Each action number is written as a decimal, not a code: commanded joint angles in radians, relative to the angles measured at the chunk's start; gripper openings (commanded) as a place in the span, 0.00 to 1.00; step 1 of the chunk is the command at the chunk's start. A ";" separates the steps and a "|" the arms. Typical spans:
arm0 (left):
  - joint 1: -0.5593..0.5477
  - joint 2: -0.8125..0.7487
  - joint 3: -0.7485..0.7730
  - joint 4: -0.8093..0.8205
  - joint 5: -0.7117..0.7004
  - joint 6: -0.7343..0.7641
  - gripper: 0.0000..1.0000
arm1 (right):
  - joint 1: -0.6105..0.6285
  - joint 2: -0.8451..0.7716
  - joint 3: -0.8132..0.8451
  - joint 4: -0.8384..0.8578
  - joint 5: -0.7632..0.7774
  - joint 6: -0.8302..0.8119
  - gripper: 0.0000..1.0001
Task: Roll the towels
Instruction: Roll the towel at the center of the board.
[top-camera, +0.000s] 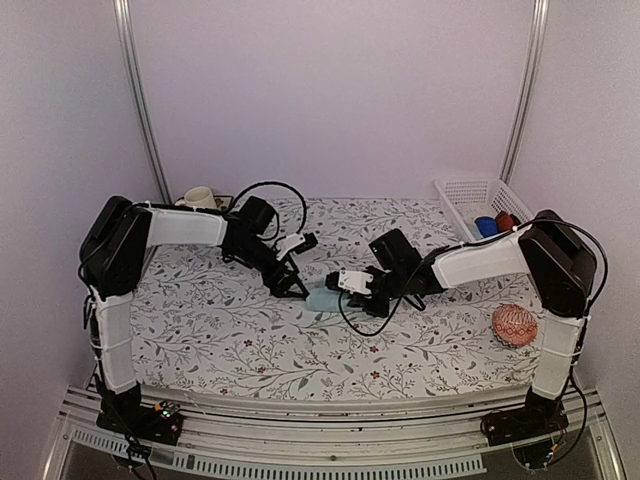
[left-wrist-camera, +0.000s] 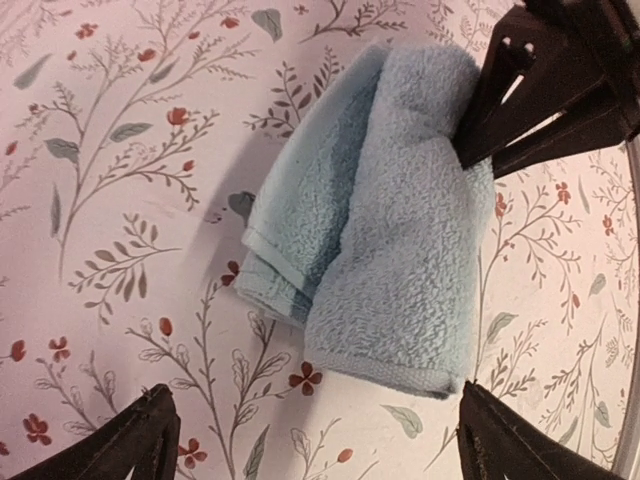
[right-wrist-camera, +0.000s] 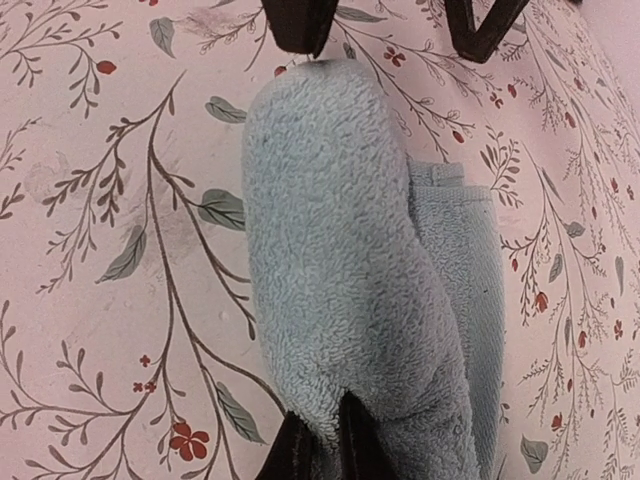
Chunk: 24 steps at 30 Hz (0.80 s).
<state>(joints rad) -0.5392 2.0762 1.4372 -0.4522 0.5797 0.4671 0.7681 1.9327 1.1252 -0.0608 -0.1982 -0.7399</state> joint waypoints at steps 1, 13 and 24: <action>-0.001 -0.080 -0.046 0.098 -0.091 -0.032 0.97 | -0.032 0.055 0.049 -0.173 -0.164 0.112 0.08; -0.015 -0.231 -0.184 0.197 0.048 0.021 0.97 | -0.127 0.169 0.274 -0.382 -0.376 0.246 0.09; -0.131 -0.045 -0.039 0.173 -0.033 0.048 0.88 | -0.162 0.266 0.394 -0.494 -0.486 0.336 0.10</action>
<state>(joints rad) -0.6247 1.9381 1.3296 -0.2813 0.5823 0.4934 0.6098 2.1426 1.4990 -0.4637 -0.6357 -0.4587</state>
